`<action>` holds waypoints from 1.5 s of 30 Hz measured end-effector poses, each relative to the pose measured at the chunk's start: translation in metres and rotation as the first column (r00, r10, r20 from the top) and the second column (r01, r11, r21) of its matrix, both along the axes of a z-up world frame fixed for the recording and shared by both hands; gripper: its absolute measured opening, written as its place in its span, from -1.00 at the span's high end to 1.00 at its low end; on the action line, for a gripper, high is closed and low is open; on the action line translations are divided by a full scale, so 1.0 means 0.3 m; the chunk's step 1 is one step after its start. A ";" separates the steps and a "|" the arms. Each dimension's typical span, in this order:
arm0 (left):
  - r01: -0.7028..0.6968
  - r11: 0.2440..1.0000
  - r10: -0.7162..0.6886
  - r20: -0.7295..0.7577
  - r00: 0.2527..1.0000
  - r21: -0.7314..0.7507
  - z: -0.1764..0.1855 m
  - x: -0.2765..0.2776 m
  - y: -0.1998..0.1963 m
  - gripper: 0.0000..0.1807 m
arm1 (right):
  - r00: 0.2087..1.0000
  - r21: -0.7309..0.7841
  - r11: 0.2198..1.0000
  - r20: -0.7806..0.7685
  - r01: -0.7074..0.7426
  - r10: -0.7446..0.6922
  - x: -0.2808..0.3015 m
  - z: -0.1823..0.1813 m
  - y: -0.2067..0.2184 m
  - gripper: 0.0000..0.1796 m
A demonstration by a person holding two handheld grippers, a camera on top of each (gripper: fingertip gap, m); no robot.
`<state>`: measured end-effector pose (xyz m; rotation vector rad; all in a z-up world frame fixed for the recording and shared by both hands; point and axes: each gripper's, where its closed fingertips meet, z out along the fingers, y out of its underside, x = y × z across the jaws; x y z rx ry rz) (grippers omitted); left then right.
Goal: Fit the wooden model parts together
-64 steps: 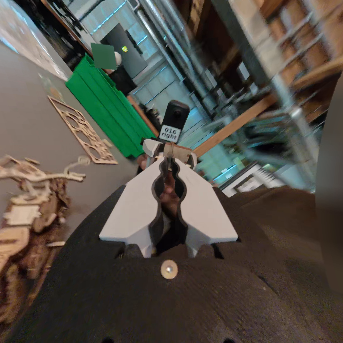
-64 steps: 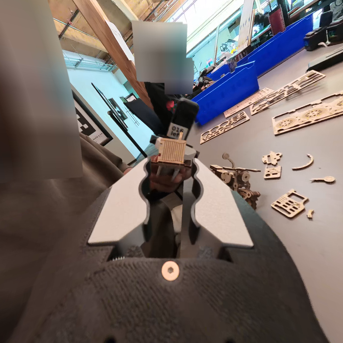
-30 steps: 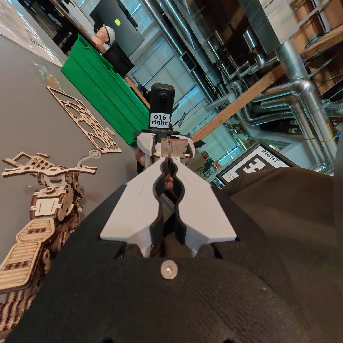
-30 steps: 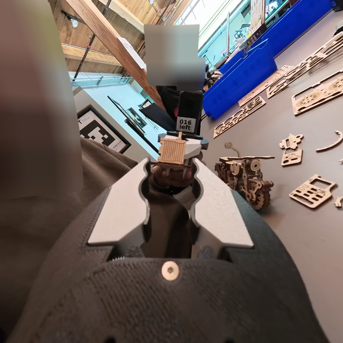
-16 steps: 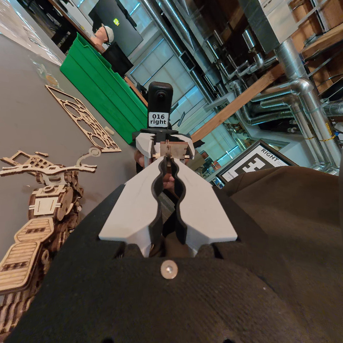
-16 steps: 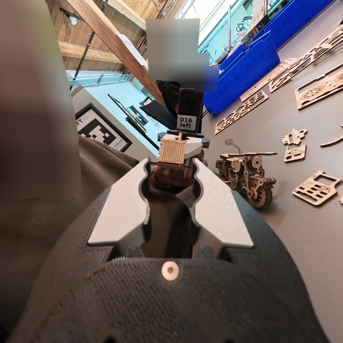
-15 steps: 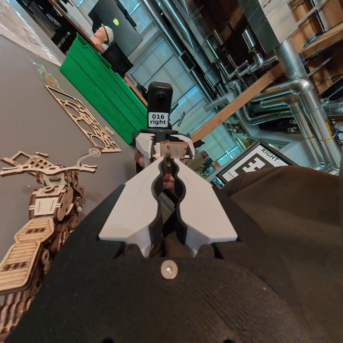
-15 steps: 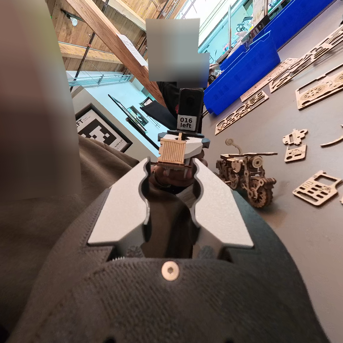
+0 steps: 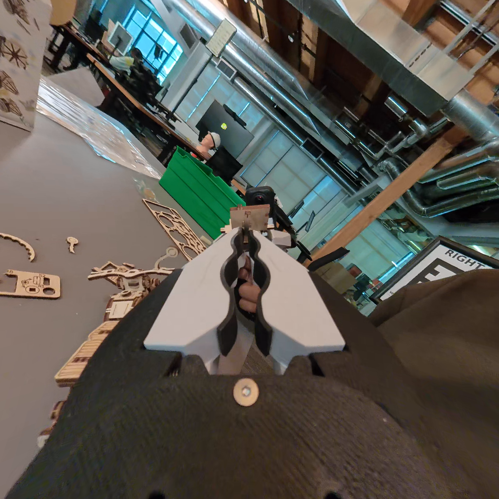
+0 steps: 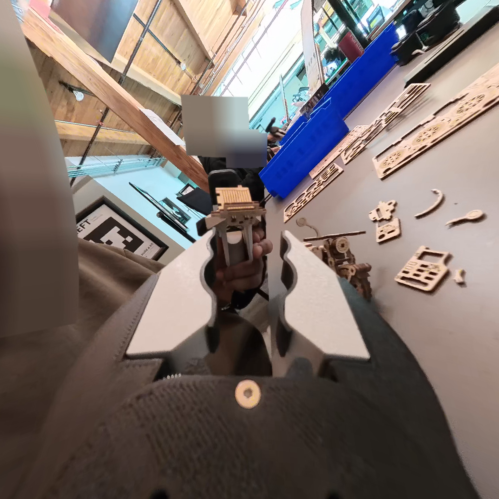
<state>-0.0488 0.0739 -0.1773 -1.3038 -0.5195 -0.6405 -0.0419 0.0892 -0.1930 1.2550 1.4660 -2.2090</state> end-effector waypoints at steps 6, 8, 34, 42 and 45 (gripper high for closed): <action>-0.006 1.000 0.007 -0.037 0.999 0.011 0.015 0.039 0.014 1.00 | 1.000 -0.080 0.997 0.003 -0.021 0.021 0.012 0.022 -0.038 0.51; -0.005 1.000 0.006 -0.039 0.999 0.016 0.018 0.048 0.017 1.00 | 1.000 -0.102 0.994 -0.001 -0.030 0.030 0.015 0.031 -0.041 0.57; 0.062 0.996 -0.061 -0.007 0.998 0.061 0.026 0.066 0.017 1.00 | 0.988 -0.265 0.953 0.005 -0.147 0.154 0.043 0.065 -0.056 0.74; -0.047 0.993 0.032 0.133 0.991 0.108 0.051 -0.036 -0.050 1.00 | 1.000 -0.237 0.971 -0.022 -0.015 0.010 0.017 0.078 0.069 0.74; -0.019 0.995 0.016 0.027 0.999 0.100 0.075 0.004 -0.036 1.00 | 0.997 -0.158 0.987 -0.070 0.028 -0.040 0.009 0.090 0.101 0.74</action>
